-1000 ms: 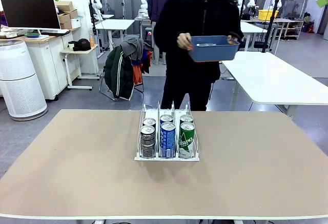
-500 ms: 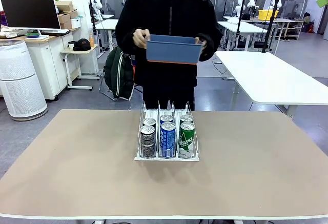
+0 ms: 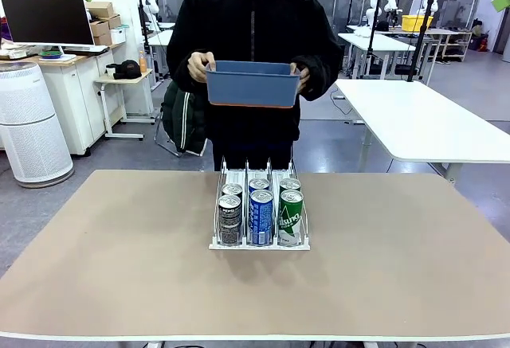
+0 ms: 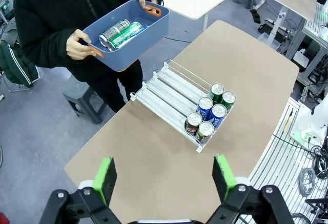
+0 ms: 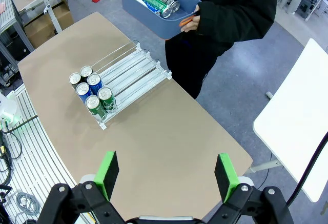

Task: Fill the beverage cans into the dispenser.
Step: Pick up the Pepsi coke handed by the human.

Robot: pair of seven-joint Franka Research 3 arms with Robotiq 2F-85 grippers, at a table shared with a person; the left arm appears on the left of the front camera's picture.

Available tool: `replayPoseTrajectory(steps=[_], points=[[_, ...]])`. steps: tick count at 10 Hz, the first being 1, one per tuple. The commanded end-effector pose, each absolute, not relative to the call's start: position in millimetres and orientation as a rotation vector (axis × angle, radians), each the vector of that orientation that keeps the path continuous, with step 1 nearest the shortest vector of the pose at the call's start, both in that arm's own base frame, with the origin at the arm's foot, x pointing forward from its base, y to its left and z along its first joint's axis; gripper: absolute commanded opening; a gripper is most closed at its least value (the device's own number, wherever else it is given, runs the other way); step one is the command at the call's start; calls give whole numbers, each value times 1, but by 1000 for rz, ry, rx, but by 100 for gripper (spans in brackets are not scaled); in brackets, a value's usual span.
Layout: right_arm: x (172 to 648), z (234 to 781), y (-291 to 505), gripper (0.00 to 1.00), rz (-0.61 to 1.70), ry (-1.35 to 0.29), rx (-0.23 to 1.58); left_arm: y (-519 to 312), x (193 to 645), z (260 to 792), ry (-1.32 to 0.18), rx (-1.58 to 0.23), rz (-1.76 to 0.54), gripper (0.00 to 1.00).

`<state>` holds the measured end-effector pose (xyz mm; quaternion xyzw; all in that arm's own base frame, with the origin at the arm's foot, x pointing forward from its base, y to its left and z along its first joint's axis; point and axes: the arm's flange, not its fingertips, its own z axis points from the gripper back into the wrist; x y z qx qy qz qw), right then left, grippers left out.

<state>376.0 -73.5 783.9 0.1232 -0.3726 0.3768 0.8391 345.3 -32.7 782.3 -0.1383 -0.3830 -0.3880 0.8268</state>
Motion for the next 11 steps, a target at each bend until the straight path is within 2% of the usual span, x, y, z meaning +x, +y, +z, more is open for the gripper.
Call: replayPoseTrajectory(steps=[1, 11], points=[[376, 783, -72, 100, 801, -795, 271, -33, 344, 782, -818, -294, -822, 100], [376, 783, -72, 100, 801, -795, 271, -33, 344, 782, -818, -294, -822, 100]])
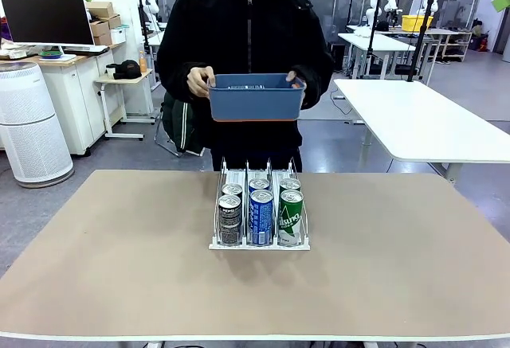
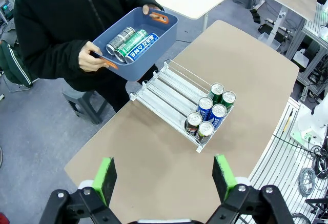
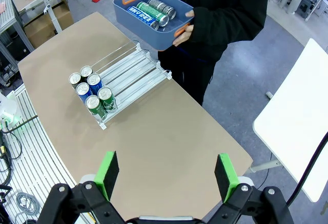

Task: Fill the beverage cans into the dispenser.
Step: Pick up the Pepsi coke handed by the human.

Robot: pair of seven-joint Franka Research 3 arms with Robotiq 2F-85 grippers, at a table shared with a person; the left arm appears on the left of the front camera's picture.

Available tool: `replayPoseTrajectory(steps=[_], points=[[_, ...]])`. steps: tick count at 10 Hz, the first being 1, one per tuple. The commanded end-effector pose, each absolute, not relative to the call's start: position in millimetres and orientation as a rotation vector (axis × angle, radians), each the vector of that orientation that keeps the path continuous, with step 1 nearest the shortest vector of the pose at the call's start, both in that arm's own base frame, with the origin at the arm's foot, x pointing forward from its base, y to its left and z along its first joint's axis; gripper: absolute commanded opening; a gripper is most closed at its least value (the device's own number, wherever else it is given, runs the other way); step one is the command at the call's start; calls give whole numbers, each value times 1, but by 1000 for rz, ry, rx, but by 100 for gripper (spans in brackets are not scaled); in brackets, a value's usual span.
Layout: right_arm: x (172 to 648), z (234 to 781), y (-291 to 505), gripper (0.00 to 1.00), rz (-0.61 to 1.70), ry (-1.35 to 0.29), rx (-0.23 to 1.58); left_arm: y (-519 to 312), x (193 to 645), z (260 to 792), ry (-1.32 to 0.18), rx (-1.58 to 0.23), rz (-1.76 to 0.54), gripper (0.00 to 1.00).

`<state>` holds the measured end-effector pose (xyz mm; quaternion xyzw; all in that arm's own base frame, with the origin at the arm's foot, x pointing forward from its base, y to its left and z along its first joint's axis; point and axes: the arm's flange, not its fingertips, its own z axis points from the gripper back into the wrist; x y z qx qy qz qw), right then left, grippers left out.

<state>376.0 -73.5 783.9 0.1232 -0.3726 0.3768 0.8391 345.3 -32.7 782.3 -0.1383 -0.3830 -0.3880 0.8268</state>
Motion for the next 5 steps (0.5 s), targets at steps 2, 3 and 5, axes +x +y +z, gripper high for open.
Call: replayPoseTrajectory(steps=[2, 3, 5], points=[[376, 783, -72, 100, 801, -795, 271, -33, 344, 782, -818, -294, -822, 100], [376, 783, -72, 100, 801, -795, 271, -33, 344, 782, -818, -294, -822, 100], [376, 783, -72, 100, 801, -795, 271, -33, 344, 782, -818, -294, -822, 100]])
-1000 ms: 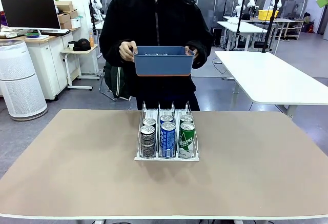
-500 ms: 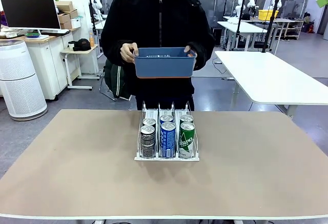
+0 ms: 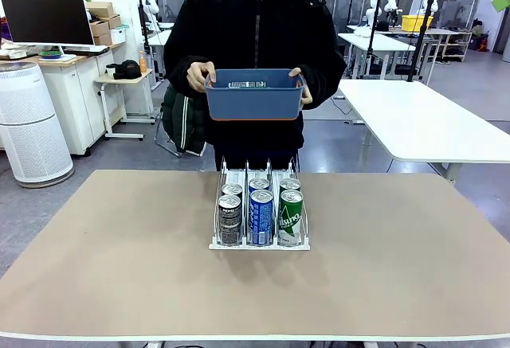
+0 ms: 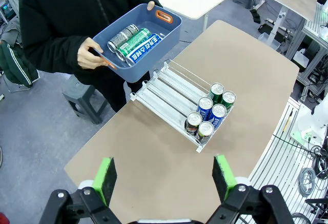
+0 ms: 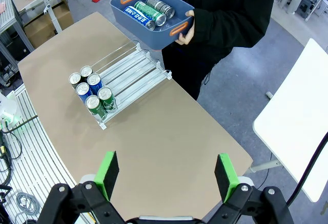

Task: Fill the beverage cans into the dispenser.
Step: Pick up the Pepsi coke handed by the human.

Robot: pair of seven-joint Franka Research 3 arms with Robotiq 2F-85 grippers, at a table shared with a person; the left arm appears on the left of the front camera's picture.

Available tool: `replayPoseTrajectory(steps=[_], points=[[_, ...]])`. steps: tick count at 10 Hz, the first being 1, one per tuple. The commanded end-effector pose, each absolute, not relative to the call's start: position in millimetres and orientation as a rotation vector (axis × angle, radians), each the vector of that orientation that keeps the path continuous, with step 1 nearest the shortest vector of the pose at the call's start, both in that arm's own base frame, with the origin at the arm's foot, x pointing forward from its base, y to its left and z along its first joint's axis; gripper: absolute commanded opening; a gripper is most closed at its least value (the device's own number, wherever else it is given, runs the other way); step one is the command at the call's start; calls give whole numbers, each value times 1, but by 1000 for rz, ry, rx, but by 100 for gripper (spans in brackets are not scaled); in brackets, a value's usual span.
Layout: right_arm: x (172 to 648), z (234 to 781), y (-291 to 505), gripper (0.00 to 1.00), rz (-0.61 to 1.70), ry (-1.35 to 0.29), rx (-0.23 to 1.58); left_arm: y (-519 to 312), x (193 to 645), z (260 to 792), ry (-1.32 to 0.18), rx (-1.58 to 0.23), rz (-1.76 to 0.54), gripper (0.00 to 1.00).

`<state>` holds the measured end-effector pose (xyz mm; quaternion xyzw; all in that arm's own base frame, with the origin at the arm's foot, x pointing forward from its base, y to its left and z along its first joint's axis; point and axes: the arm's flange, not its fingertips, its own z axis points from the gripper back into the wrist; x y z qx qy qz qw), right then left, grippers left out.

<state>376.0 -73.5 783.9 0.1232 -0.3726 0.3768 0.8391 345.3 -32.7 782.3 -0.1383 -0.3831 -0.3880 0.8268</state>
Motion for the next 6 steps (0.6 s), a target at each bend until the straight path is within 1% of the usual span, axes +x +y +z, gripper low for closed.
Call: replayPoseTrajectory(steps=[1, 6], points=[[376, 783, -72, 100, 801, -795, 271, -33, 344, 782, -818, -294, -822, 100], [376, 783, -72, 100, 801, -795, 271, -33, 344, 782, -818, -294, -822, 100]])
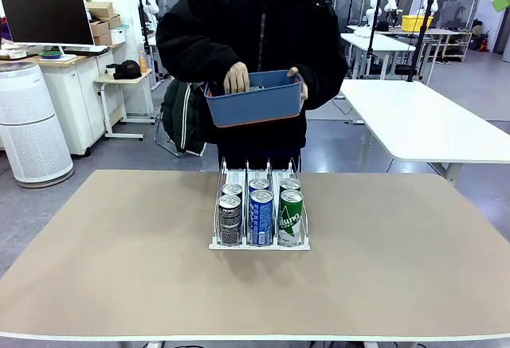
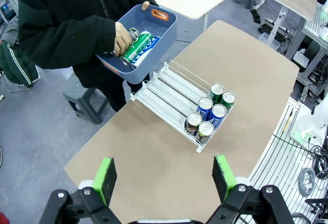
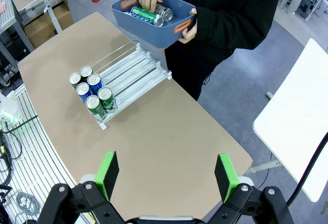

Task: Fill the beverage cans into the dispenser.
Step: Pick up the Pepsi coke handed by the human.

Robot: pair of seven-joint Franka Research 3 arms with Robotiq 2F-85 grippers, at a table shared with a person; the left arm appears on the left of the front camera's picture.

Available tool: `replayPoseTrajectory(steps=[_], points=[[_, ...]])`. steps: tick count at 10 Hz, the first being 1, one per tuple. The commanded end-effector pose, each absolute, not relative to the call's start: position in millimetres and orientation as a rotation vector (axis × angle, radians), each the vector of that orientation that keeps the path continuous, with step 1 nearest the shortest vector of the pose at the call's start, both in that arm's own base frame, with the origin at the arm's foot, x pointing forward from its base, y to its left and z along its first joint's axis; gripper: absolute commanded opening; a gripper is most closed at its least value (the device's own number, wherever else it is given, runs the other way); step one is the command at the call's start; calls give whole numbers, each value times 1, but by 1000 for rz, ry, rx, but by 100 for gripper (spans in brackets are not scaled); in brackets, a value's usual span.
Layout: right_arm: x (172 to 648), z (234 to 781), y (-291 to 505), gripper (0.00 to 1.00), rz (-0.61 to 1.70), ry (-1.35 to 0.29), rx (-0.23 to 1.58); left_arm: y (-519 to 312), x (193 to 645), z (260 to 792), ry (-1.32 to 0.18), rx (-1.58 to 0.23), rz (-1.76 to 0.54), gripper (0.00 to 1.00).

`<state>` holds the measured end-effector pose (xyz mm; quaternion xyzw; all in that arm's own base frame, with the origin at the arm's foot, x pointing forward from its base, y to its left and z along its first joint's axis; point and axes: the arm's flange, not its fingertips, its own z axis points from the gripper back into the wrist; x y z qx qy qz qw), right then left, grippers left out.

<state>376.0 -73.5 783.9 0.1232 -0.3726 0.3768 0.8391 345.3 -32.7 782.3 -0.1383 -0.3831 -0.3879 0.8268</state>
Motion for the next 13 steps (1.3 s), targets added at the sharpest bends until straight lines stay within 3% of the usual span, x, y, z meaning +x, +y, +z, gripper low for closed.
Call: replayPoseTrajectory(steps=[1, 13], points=[[376, 783, -72, 100, 801, -795, 271, -33, 344, 782, -818, -294, -822, 100], [376, 783, -72, 100, 801, -795, 271, -33, 344, 782, -818, -294, -822, 100]])
